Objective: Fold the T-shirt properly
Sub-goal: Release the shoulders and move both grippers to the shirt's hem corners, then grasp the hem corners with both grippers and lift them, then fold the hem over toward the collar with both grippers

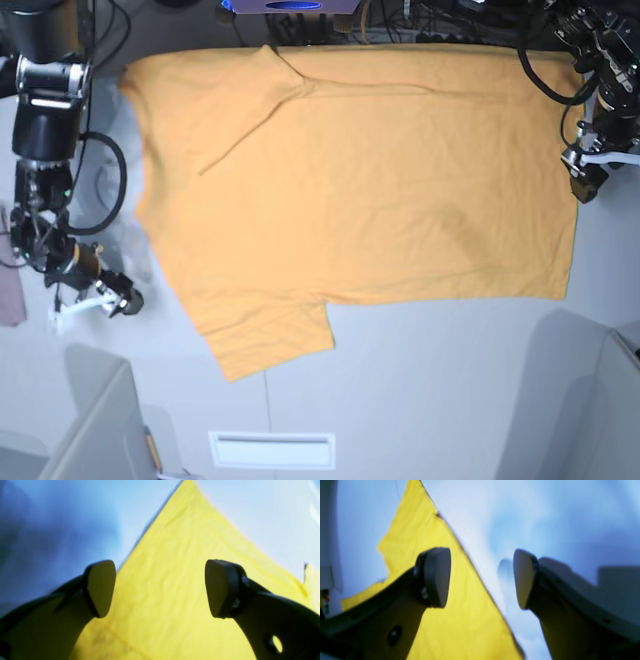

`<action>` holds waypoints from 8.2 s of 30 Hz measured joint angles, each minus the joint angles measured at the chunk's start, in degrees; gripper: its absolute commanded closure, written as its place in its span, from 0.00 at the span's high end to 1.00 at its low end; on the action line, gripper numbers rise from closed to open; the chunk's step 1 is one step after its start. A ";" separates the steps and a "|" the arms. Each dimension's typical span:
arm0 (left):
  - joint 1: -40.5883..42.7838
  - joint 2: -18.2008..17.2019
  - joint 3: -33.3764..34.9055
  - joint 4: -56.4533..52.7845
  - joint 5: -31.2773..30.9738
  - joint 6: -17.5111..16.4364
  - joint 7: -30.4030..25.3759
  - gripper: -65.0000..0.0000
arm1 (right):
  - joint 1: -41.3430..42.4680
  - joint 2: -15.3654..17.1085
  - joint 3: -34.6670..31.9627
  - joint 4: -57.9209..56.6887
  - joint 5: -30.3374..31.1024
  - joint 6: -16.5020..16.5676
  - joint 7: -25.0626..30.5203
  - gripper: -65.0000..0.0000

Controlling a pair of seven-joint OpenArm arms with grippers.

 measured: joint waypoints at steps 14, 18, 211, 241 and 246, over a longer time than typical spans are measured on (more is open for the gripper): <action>-1.31 -3.93 -0.11 -7.26 0.35 0.09 0.07 0.00 | 21.90 -8.07 -25.64 -38.53 0.50 17.40 14.16 0.59; -2.89 -6.71 0.44 -12.39 -0.13 -0.04 -0.17 0.02 | 21.81 -9.22 -25.64 -38.66 0.66 17.42 16.02 0.59; -2.25 -16.22 20.11 -6.73 13.60 -7.74 -7.63 0.00 | -20.52 4.42 1.18 27.58 0.02 16.39 -10.40 0.00; 10.05 -15.02 19.71 1.57 13.46 -7.78 -7.87 0.00 | -34.38 1.95 11.87 38.84 -0.04 16.59 -17.09 0.00; 10.97 -15.13 19.71 1.46 14.23 -7.74 -7.89 0.00 | -35.12 1.95 11.87 41.72 0.20 16.61 -17.11 0.00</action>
